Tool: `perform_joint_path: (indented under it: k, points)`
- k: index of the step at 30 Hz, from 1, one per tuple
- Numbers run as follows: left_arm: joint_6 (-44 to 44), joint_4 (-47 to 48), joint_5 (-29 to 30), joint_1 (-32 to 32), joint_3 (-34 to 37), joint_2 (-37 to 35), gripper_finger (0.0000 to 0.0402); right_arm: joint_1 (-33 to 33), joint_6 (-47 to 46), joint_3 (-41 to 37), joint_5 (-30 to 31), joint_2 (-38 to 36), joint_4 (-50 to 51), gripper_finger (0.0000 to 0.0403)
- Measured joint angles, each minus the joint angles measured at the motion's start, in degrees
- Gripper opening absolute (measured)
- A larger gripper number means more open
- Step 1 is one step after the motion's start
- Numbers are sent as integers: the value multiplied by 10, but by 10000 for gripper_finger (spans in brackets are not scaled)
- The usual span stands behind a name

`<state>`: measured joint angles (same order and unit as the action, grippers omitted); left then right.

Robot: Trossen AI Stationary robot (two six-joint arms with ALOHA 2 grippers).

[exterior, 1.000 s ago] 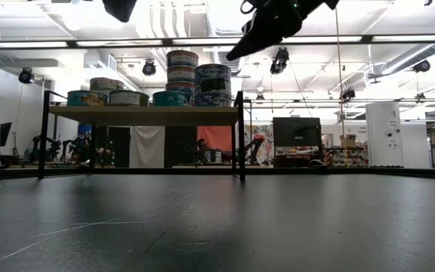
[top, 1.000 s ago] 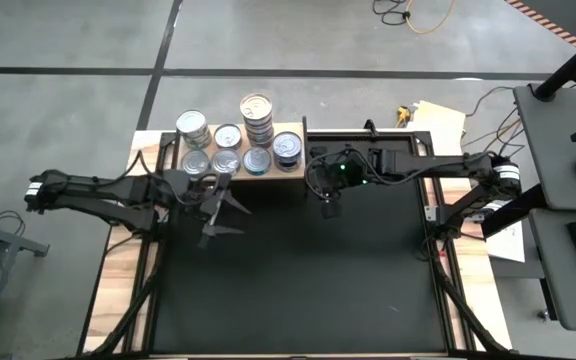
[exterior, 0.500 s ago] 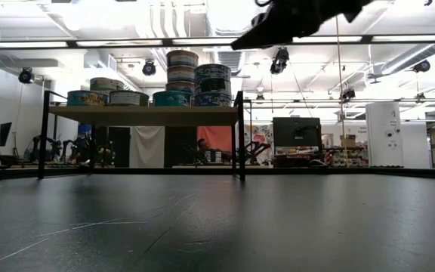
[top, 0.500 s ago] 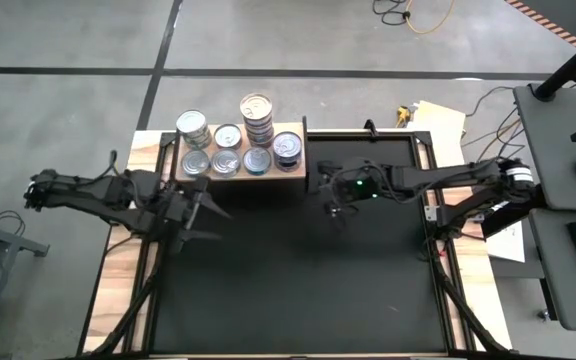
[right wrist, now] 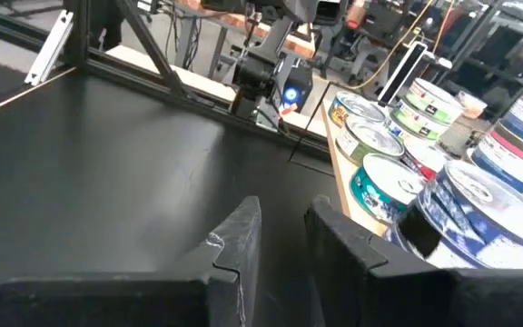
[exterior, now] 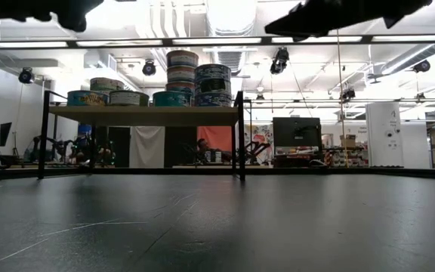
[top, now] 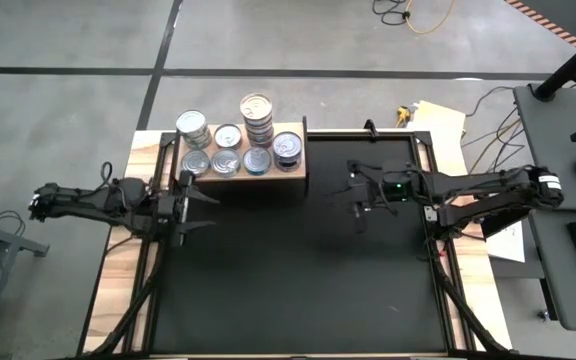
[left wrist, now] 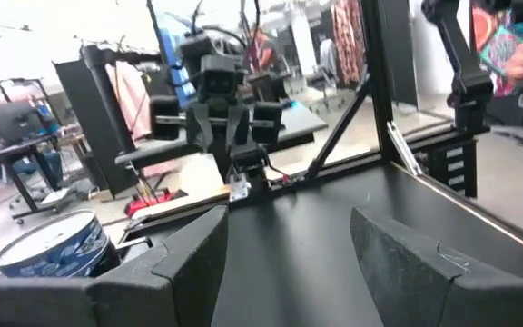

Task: Stack canned seafood by type on shelf
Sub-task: Return to Home Position

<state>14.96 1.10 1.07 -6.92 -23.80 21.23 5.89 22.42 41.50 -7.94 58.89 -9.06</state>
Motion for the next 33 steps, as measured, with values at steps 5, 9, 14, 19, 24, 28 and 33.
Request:
perform_joint_path:
  k: [5, 9, 14, 19, 24, 28, 33]
  points:
    - [-7, -1, 25, 4, 40, -58, 217, 0, 5, -47, 0, -42, -34, 82]
    - [-7, 0, 47, 5, 63, -103, 217, 0, -3, -83, 0, -82, -40, 88]
    - [-8, 15, 55, 5, 89, -158, 217, 0, -15, -136, 0, -140, -55, 90]
    - [-35, 87, 100, 5, 104, -212, 217, 0, -19, -188, 0, -212, -63, 85]
    - [-35, 73, 68, 4, 109, -209, 217, 0, -22, -240, 0, -293, -63, 80]
    - [-15, 45, -2, 4, 122, -212, 217, 0, -32, -282, 0, -361, -64, 82]
    - [-10, 13, -19, 4, 152, -213, 217, 0, -46, -329, 0, -455, -64, 90]
